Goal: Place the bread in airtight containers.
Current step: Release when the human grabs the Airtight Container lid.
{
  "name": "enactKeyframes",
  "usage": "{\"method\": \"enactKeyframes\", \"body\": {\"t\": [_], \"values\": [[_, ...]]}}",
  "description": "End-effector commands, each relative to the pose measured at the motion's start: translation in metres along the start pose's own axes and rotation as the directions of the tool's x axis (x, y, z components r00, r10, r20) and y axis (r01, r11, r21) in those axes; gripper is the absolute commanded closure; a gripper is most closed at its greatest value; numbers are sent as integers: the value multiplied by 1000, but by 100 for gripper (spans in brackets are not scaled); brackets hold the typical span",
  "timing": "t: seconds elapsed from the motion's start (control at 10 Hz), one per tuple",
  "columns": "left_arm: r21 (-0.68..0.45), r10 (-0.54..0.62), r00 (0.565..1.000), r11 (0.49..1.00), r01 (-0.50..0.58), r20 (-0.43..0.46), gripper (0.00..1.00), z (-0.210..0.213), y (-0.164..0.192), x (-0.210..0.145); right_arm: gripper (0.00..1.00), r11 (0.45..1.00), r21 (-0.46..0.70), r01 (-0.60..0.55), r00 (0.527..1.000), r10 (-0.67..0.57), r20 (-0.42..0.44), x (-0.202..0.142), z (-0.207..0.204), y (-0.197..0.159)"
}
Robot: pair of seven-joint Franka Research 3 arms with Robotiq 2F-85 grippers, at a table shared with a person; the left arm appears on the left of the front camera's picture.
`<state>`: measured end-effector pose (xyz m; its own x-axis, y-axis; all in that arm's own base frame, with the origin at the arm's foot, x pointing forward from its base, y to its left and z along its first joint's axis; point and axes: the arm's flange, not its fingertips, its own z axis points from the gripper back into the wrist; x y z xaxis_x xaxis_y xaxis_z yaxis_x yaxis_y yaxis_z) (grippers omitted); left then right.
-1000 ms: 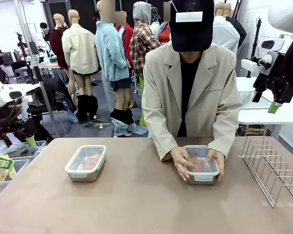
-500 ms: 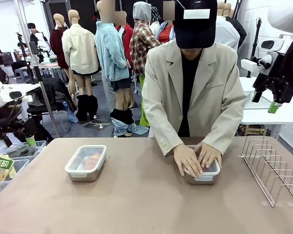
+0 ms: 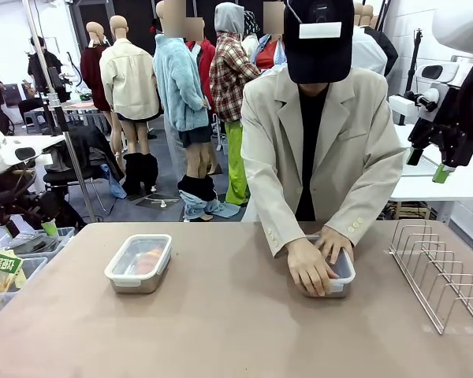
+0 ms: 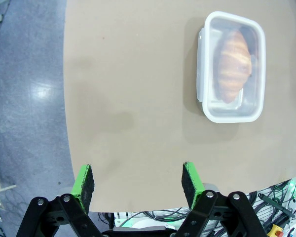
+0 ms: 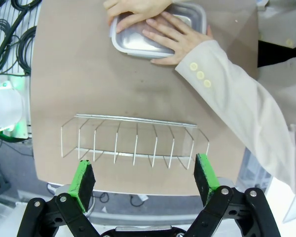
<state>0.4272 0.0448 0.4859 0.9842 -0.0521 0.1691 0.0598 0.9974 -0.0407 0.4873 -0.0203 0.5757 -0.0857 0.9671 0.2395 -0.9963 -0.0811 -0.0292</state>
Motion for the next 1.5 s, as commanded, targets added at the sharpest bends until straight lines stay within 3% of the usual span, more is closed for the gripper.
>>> {"method": "enactKeyframes", "body": {"t": [0.0,1.4], "values": [[1,12,1000,1000,-12,9,8,0,0,1,0,1000,6,-6,1000,6,13,0,-1,3],[1,12,1000,1000,-12,9,8,0,0,1,0,1000,6,-6,1000,6,13,0,-1,3]]}}
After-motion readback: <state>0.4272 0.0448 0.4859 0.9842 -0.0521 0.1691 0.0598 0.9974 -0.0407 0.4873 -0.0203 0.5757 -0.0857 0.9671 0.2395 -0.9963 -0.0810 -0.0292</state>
